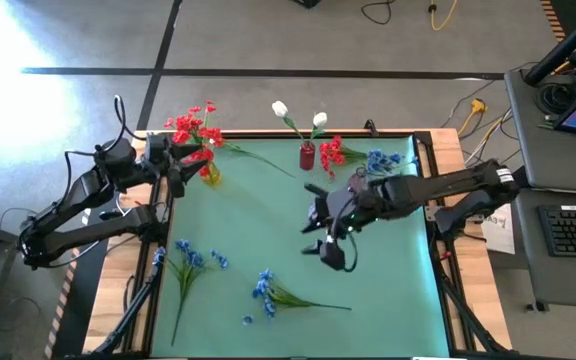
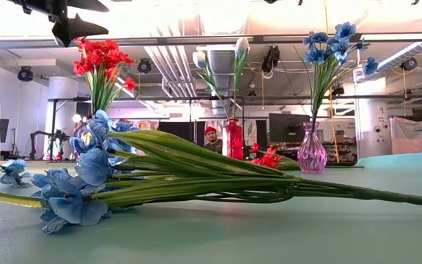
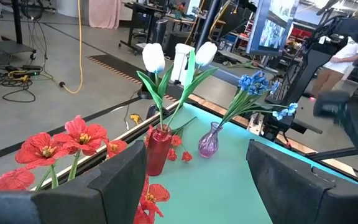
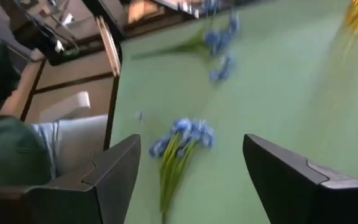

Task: Sort flowers into vase by color
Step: Put the right blue flower into the violet vase

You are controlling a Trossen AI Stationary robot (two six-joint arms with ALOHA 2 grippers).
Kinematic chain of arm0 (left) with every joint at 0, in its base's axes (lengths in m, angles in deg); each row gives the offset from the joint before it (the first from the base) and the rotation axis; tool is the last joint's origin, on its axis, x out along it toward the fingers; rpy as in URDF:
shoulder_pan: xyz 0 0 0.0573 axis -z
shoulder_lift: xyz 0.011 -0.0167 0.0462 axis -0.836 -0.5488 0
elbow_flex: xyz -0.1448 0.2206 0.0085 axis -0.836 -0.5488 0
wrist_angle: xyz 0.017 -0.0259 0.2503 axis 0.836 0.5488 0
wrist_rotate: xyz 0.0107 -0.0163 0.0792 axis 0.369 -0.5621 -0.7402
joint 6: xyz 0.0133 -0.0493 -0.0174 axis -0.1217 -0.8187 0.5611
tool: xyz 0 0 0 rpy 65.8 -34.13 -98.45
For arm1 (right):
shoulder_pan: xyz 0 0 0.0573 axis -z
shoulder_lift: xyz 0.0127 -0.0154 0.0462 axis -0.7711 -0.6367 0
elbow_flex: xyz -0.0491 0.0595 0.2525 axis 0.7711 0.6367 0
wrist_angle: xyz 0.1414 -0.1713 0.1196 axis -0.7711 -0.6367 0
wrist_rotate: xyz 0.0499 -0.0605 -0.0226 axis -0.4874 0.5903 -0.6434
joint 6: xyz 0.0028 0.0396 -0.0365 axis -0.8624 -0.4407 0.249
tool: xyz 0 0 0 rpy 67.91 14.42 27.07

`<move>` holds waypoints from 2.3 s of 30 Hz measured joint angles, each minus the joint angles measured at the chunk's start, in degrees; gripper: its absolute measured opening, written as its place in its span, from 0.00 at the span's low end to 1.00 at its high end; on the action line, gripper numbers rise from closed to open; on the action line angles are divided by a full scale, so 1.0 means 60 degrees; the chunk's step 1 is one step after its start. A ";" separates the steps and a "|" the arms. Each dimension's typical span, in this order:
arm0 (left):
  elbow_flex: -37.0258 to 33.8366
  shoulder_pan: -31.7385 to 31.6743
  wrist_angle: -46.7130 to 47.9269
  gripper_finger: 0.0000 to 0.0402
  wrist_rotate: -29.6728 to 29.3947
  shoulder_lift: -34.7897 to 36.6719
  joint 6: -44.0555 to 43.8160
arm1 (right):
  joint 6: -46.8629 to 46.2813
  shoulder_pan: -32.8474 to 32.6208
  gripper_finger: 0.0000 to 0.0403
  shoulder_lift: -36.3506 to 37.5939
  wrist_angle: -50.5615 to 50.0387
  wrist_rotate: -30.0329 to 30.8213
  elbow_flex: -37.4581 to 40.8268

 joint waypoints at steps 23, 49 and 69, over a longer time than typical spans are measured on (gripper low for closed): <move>0.0000 -0.0004 -0.0183 0.66 -0.0004 0.0001 -0.0065 | -0.5196 -0.3333 0.60 -0.3978 -0.6868 -0.0022 -0.3997; 0.0000 0.0000 -0.0238 0.66 -0.0001 -0.0127 0.0026 | -0.5692 -0.3197 0.61 -0.5736 -0.2656 0.2739 -0.2178; 0.0000 -0.0004 -0.0131 0.66 -0.0004 -0.0642 0.0085 | -0.3966 -0.2762 0.43 -0.6721 -0.1522 0.2282 -0.2178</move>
